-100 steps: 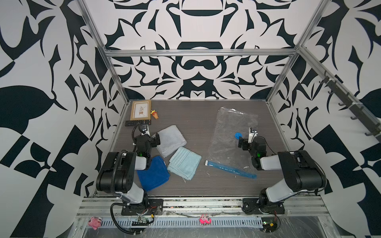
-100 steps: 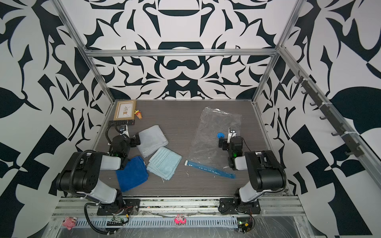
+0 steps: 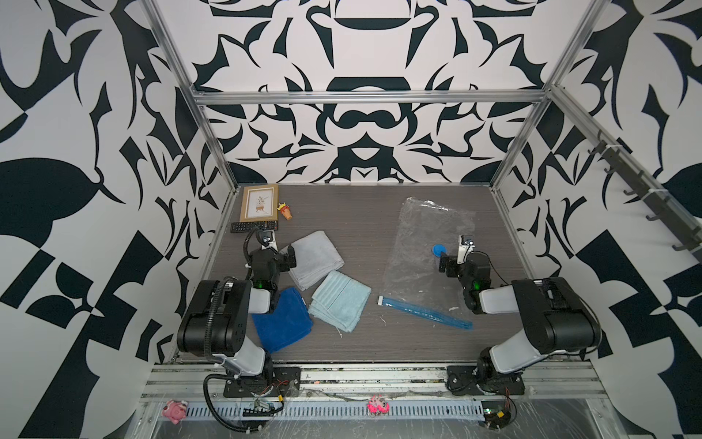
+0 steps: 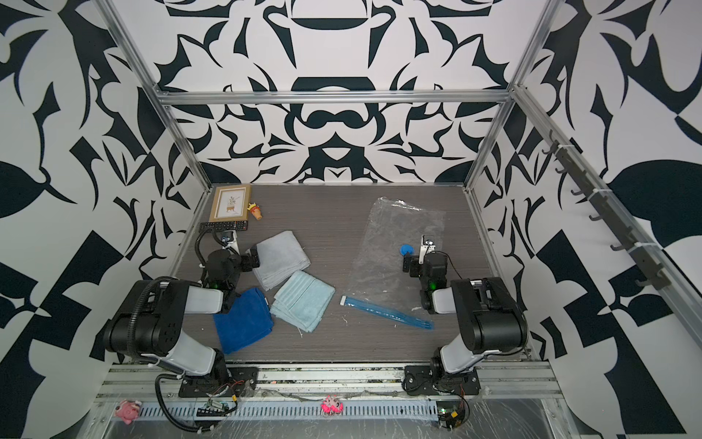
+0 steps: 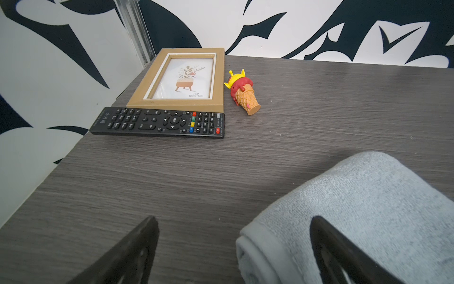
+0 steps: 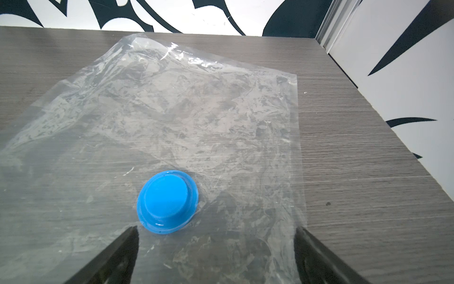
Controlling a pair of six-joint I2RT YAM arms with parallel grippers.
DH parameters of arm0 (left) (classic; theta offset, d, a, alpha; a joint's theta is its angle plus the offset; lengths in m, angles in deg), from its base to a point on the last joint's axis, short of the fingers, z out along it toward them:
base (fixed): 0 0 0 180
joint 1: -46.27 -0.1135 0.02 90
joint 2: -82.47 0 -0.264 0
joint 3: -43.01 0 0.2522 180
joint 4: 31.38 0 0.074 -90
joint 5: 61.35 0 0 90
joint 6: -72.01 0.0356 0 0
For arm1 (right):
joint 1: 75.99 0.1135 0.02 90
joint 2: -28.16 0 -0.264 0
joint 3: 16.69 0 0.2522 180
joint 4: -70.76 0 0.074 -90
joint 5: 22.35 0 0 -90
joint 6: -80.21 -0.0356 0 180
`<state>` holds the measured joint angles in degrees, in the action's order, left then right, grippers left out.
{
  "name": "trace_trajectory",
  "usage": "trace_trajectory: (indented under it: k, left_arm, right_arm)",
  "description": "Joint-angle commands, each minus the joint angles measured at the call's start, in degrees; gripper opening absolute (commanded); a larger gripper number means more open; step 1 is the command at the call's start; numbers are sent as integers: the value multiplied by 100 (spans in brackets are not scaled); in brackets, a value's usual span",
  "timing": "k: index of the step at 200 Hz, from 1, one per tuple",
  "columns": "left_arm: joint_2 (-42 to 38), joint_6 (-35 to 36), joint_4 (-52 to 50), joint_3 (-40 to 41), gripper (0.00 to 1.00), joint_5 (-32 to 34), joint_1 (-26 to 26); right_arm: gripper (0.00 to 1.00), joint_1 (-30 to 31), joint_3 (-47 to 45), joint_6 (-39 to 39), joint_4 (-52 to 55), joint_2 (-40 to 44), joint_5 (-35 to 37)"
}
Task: Place the folded towel into the vacuum bag
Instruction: Open the vacuum bag at the center of the board.
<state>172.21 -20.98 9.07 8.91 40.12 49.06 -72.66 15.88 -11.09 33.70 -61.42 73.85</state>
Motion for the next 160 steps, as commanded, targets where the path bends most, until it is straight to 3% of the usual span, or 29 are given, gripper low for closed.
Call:
trace_trajectory:
  k: [1, 119, 136, 160]
  left_arm:
    - [-13, -21, 156, 65, 99, -40, -15]
    - [-200, 3, 341, 205, 99, 132, -2]
    - [-770, -55, -248, 141, 99, 408, 56]
    - [-1815, -167, -2021, -568, 99, 375, 106]
  right_arm:
    - [99, -18, 142, 19, -132, 67, -22]
    - [99, -21, 132, -30, -180, 103, 112]
    - [99, -23, 246, -208, 373, 525, 685]
    - [99, -17, 907, -526, 2274, 1606, 798]
